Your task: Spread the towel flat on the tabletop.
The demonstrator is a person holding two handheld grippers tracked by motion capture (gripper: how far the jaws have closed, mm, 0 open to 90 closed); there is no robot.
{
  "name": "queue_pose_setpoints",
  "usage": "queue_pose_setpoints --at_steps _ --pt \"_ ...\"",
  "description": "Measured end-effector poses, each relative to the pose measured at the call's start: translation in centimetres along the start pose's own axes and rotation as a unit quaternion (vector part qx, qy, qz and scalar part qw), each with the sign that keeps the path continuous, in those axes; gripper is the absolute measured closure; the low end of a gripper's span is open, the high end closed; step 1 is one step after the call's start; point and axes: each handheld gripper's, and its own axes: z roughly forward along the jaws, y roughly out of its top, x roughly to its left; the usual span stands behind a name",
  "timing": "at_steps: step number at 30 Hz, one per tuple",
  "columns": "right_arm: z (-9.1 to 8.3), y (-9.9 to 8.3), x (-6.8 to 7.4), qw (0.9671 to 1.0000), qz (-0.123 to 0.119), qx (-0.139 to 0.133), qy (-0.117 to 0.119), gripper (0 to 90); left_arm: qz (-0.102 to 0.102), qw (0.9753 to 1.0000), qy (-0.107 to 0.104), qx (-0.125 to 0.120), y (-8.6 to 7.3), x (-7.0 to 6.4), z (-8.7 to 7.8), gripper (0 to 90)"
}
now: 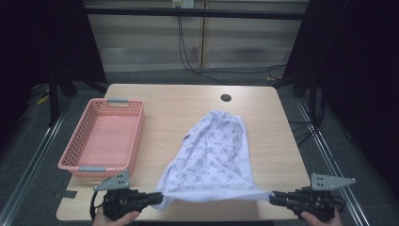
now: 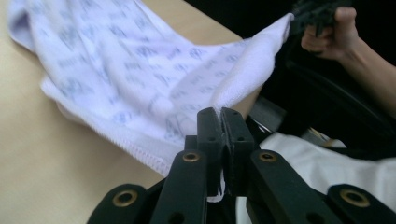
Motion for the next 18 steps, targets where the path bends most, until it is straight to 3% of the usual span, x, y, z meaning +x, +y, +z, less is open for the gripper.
queue_pose_setpoints --at_steps 2,5,9,10,11,12,13,14,15,17,18 --pt "-0.4 -0.5 0.3 0.9999 0.005 0.006 -0.008 62.1 0.000 1.0000 -0.006 0.006 -0.8 -0.1 -0.2 80.5" --pt "-0.6 -0.6 0.1 0.9999 0.001 0.001 -0.014 59.6 -0.017 0.9998 0.003 0.001 -1.2 0.4 -0.5 71.2" --pt "0.6 -0.1 -0.8 0.9996 -0.002 0.003 -0.027 56.4 -0.018 0.9998 0.011 0.006 -0.7 1.1 0.1 67.2" --pt "2.1 0.4 -1.7 0.9995 -0.002 0.012 -0.029 54.5 -0.004 0.9997 0.010 0.022 0.2 1.8 1.2 65.4" --pt "2.8 0.7 -2.0 0.9994 -0.008 0.019 -0.028 54.5 -0.004 0.9997 0.010 0.022 0.2 1.8 1.2 64.4" --pt "3.8 1.2 -2.6 0.9991 -0.010 0.028 -0.032 54.5 0.000 0.9993 0.029 0.024 1.2 2.9 2.6 64.4" --pt "4.5 1.5 -3.0 0.9990 -0.009 0.031 -0.032 54.5 0.000 0.9993 0.029 0.024 1.2 2.9 2.6 64.3" --pt "5.5 2.0 -3.9 0.9989 -0.010 0.034 -0.031 54.4 -0.004 0.9993 0.024 0.028 2.3 4.6 4.2 64.0" --pt "6.0 2.3 -4.5 0.9987 -0.010 0.037 -0.035 54.4 -0.004 0.9989 0.033 0.034 2.8 5.5 5.3 64.2" --pt "7.6 3.1 -6.0 0.9977 -0.014 0.048 -0.046 54.3 0.000 0.9977 0.046 0.049 3.5 6.8 6.7 64.9" --pt "7.6 3.1 -6.0 0.9977 -0.014 0.048 -0.046 54.3 0.000 0.9977 0.046 0.049 3.5 6.8 6.7 65.1"
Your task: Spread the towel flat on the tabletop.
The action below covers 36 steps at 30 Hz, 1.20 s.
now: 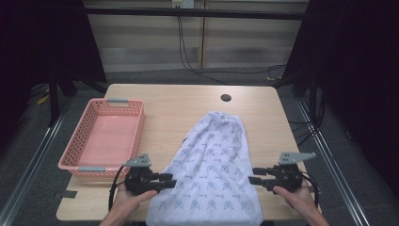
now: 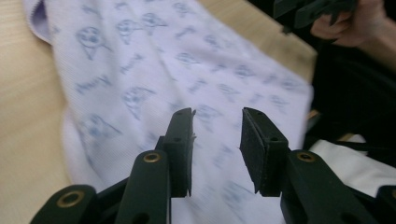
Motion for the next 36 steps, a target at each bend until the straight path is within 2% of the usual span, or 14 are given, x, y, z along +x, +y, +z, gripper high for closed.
queue_pose_setpoints --at_steps 3,5,7,9,13,16,19,21,24,27,29,32,35,36 --pt "3.2 1.2 -2.1 0.9991 -0.002 0.030 -0.029 52.3 0.001 0.9989 0.042 0.022 1.0 2.2 2.4 65.2" --pt "4.9 1.4 -2.8 0.9981 -0.010 0.046 -0.039 51.3 -0.007 0.9984 0.047 0.031 0.8 2.8 3.0 65.9" --pt "6.0 1.3 -2.9 0.9961 -0.024 0.067 -0.053 50.4 -0.001 0.9969 0.045 0.065 0.4 2.7 3.5 69.9" --pt "6.5 1.1 -2.9 0.9943 -0.031 0.081 -0.061 49.0 0.015 0.9956 0.063 0.068 0.0 2.3 3.6 79.2" --pt "6.6 0.4 -1.8 0.9891 -0.061 0.090 -0.100 68.7 0.022 0.9954 0.045 0.081 -0.7 1.6 3.2 90.0" --pt "5.5 -0.2 -2.0 0.9920 -0.037 0.096 -0.073 86.5 0.020 0.9953 0.023 0.092 -1.3 0.6 3.0 90.0" --pt "4.7 -0.7 -1.8 0.9925 -0.027 0.108 -0.052 87.4 0.016 0.9951 0.013 0.097 -1.9 -0.3 2.7 90.0" --pt "3.7 -1.6 -0.9 0.9917 -0.024 0.124 -0.025 87.7 0.004 0.9932 -0.023 0.114 -3.3 -2.1 2.1 90.0" --pt "2.6 -2.5 0.6 0.9885 -0.035 0.147 0.000 87.7 0.011 0.9911 -0.040 0.126 -4.3 -3.7 1.3 90.0" --pt "2.0 -3.3 2.0 0.9858 -0.040 0.162 0.024 85.4 0.005 0.9953 -0.048 0.084 -3.9 -3.7 0.5 84.9" --pt "1.8 -3.4 2.1 0.9879 -0.038 0.149 0.021 75.5 -0.002 0.9975 -0.038 0.059 -3.1 -3.1 0.6 79.1" --pt "1.6 -2.1 0.8 0.9951 -0.024 0.096 -0.002 71.4 -0.014 0.9996 -0.011 0.022 -1.2 -1.4 1.1 76.6" --pt "1.7 -0.3 -0.8 0.9975 -0.018 0.058 -0.035 68.7 -0.020 0.9997 0.013 -0.004 0.3 -0.2 1.8 80.0" --pt "2.0 1.3 -2.4 0.9978 -0.015 0.035 -0.054 68.4 -0.026 0.9993 0.027 -0.005 1.5 1.0 2.9 80.4"
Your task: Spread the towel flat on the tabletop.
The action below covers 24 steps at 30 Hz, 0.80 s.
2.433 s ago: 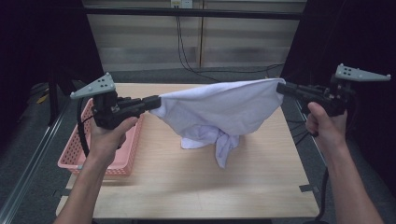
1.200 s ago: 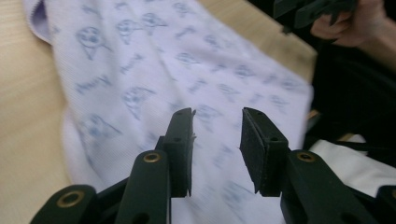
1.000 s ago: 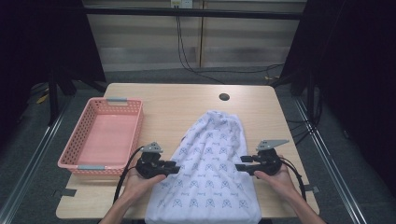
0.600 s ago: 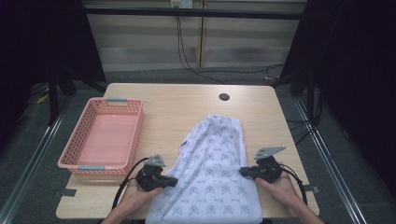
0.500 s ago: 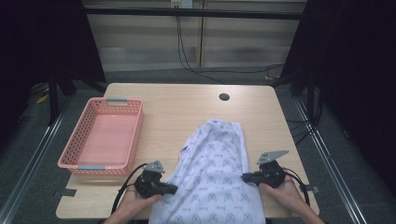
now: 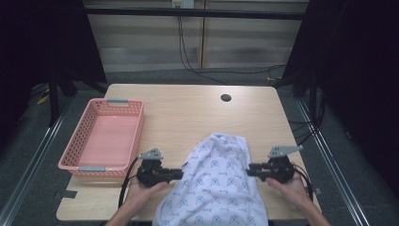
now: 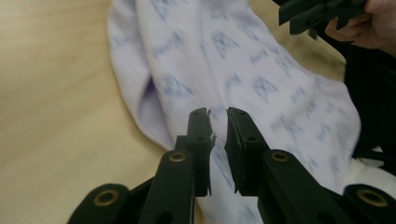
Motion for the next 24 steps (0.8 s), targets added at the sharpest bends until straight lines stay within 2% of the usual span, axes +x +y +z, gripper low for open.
queue_pose_setpoints --at_steps 1,3,4,6,8,10,11,12,13,14,15,16,18,19,21,22,23,24 --pt "0.2 0.6 -0.7 0.9999 0.002 -0.008 -0.008 67.1 -0.005 0.9999 0.007 0.006 0.5 0.5 0.7 80.8" --pt "1.1 2.1 -2.4 0.9991 0.010 -0.020 -0.037 64.9 0.002 0.9995 0.027 0.014 1.1 1.4 1.9 80.3" --pt "1.7 2.8 -3.5 0.9985 0.016 -0.023 -0.047 63.1 -0.005 0.9994 0.031 0.018 1.2 1.7 2.2 78.3" --pt "2.8 3.6 -4.9 0.9973 0.030 -0.030 -0.059 60.8 -0.014 0.9982 0.053 0.024 1.3 2.3 2.7 72.2" --pt "3.9 4.1 -5.8 0.9970 0.031 -0.023 -0.067 57.1 -0.021 0.9987 0.042 0.020 1.2 2.8 2.8 69.6" --pt "5.1 4.3 -6.5 0.9971 0.036 -0.015 -0.066 55.1 -0.024 0.9986 0.039 0.027 1.2 3.1 3.1 62.3" --pt "5.1 4.3 -6.5 0.9971 0.036 -0.015 -0.066 55.1 -0.024 0.9986 0.039 0.027 1.2 3.1 3.1 62.0" --pt "6.3 4.5 -7.1 0.9962 0.036 -0.006 -0.079 53.0 -0.012 0.9982 0.043 0.039 1.2 3.1 3.5 61.9" --pt "6.3 4.5 -7.1 0.9962 0.036 -0.006 -0.079 53.0 -0.012 0.9982 0.043 0.039 1.2 3.1 3.5 61.0" --pt "6.9 4.4 -7.5 0.9960 0.042 -0.002 -0.079 52.4 -0.009 0.9986 0.032 0.041 1.3 2.8 3.9 61.0" --pt "7.1 4.4 -7.5 0.9959 0.043 0.001 -0.080 52.3 -0.002 0.9981 0.035 0.051 1.3 2.7 4.1 62.2" --pt "7.3 4.4 -7.6 0.9962 0.045 0.001 -0.075 52.9 -0.001 0.9983 0.032 0.049 1.2 2.7 4.2 65.7" --pt "7.6 4.4 -7.5 0.9974 0.046 0.005 -0.055 62.2 -0.001 0.9979 0.037 0.053 1.3 2.8 4.3 79.2" --pt "7.8 4.4 -7.4 0.9977 0.044 0.012 -0.050 69.4 -0.001 0.9981 0.031 0.054 1.3 2.9 4.2 84.2" --pt "7.7 4.4 -7.2 0.9984 0.046 0.013 -0.032 82.5 0.001 0.9985 0.030 0.046 1.4 2.8 3.9 86.7" --pt "7.5 4.5 -7.2 0.9985 0.051 0.005 -0.021 84.8 -0.003 0.9989 0.026 0.038 1.6 2.9 3.5 87.0" --pt "7.1 4.7 -7.2 0.9984 0.053 -0.004 -0.018 85.6 -0.006 0.9992 0.031 0.025 1.9 2.9 3.1 87.1" --pt "6.6 4.9 -7.2 0.9983 0.053 -0.013 -0.018 86.1 -0.006 0.9992 0.031 0.025 1.9 2.9 3.1 87.1"
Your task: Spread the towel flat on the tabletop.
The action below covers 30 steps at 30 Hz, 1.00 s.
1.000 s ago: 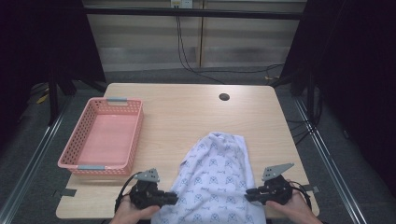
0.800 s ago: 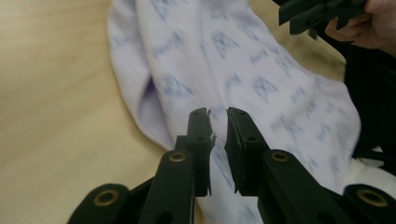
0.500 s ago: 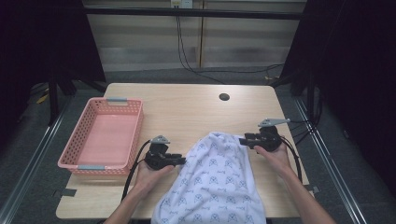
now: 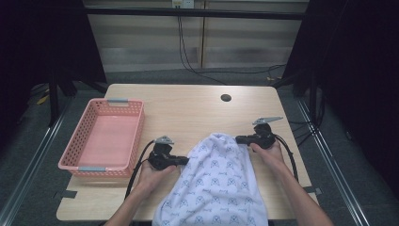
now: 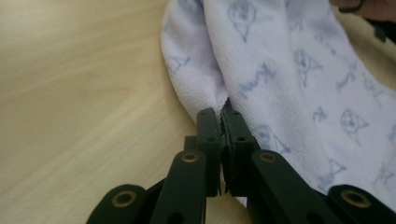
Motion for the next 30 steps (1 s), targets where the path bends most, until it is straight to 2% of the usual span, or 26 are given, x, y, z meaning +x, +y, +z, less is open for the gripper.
queue_pose_setpoints --at_steps 1,2,3,4,5,6,7,10,11,12,14,15,16,17,18,19,23,25,26,28,29,30 --pt "-0.8 0.5 0.0 0.9999 0.003 -0.013 0.001 86.2 0.002 0.9998 0.006 -0.021 0.9 0.2 -1.2 87.2" --pt "-1.4 1.0 0.0 0.9997 0.005 -0.022 0.000 86.2 0.002 0.9994 0.009 -0.035 1.3 0.2 -1.7 87.3" --pt "-1.4 1.0 0.0 0.9997 0.005 -0.022 0.000 86.2 0.002 0.9994 0.009 -0.035 1.3 0.2 -1.7 87.3" --pt "-2.0 1.4 -0.1 0.9995 -0.001 -0.032 -0.003 86.2 -0.001 0.9988 0.010 -0.049 2.2 0.3 -2.5 87.3" --pt "-3.9 2.8 -0.1 0.9982 -0.001 -0.059 -0.007 86.2 0.009 0.9975 0.020 -0.067 3.5 0.2 -3.6 87.3" --pt "-4.5 3.4 0.0 0.9976 -0.006 -0.068 -0.010 86.2 0.018 0.9968 0.022 -0.075 4.4 -0.1 -4.3 87.3" --pt "-5.3 4.1 0.1 0.9970 -0.011 -0.075 -0.016 86.2 0.027 0.9957 0.032 -0.083 5.4 -0.3 -5.1 87.3" --pt "-7.5 5.9 0.6 0.9944 -0.029 -0.097 -0.028 86.2 0.038 0.9900 0.053 -0.125 8.1 -0.7 -7.9 87.4" --pt "-8.2 6.3 0.7 0.9934 -0.029 -0.107 -0.029 86.1 0.038 0.9865 0.067 -0.144 9.0 -0.7 -9.2 87.5" --pt "-9.2 6.7 0.7 0.9918 -0.031 -0.119 -0.035 86.2 0.034 0.9843 0.073 -0.157 9.4 -0.6 -10.0 87.6" --pt "-10.4 6.8 0.7 0.9897 -0.036 -0.130 -0.049 86.2 0.031 0.9769 0.087 -0.193 10.2 -0.3 -12.4 87.6" --pt "-11.3 6.7 0.6 0.9886 -0.034 -0.140 -0.045 86.2 0.030 0.9741 0.089 -0.206 10.3 -0.3 -13.1 87.6" --pt "-11.7 6.5 0.6 0.9881 -0.032 -0.144 -0.044 86.1 0.030 0.9741 0.089 -0.206 10.3 -0.3 -13.1 87.6" --pt "-12.2 6.1 0.8 0.9878 -0.033 -0.148 -0.034 86.0 0.029 0.9711 0.086 -0.221 10.3 -0.4 -14.1 87.6" --pt "-12.3 5.7 1.1 0.9881 -0.037 -0.148 -0.017 86.0 0.044 0.9713 0.082 -0.219 10.2 -0.8 -14.5 87.6" --pt "-12.3 5.3 1.4 0.9887 -0.041 -0.144 -0.013 86.1 0.051 0.9715 0.088 -0.214 9.9 -1.1 -14.4 87.6" --pt "-10.6 1.9 3.7 0.9927 -0.053 -0.105 0.029 86.1 0.051 0.9768 0.068 -0.197 8.5 -1.3 -13.0 87.4" --pt "-9.9 0.2 4.7 0.9934 -0.050 -0.088 0.053 86.0 0.052 0.9800 0.049 -0.186 7.5 -1.6 -12.1 87.3" --pt "-9.5 -0.8 5.4 0.9936 -0.052 -0.078 0.062 86.0 0.059 0.9811 0.044 -0.179 7.0 -1.9 -11.6 87.2" --pt "-8.8 -3.3 6.4 0.9938 -0.044 -0.052 0.088 85.8 0.068 0.9834 0.015 -0.168 5.6 -2.6 -10.9 87.1" --pt "-8.6 -4.1 6.7 0.9939 -0.037 -0.039 0.096 85.7 0.075 0.9853 0.005 -0.153 4.8 -3.1 -10.6 87.1" --pt "-8.3 -5.3 7.1 0.9945 -0.041 -0.018 0.095 85.4 0.082 0.9872 -0.004 -0.137 3.8 -3.6 -10.2 86.9"
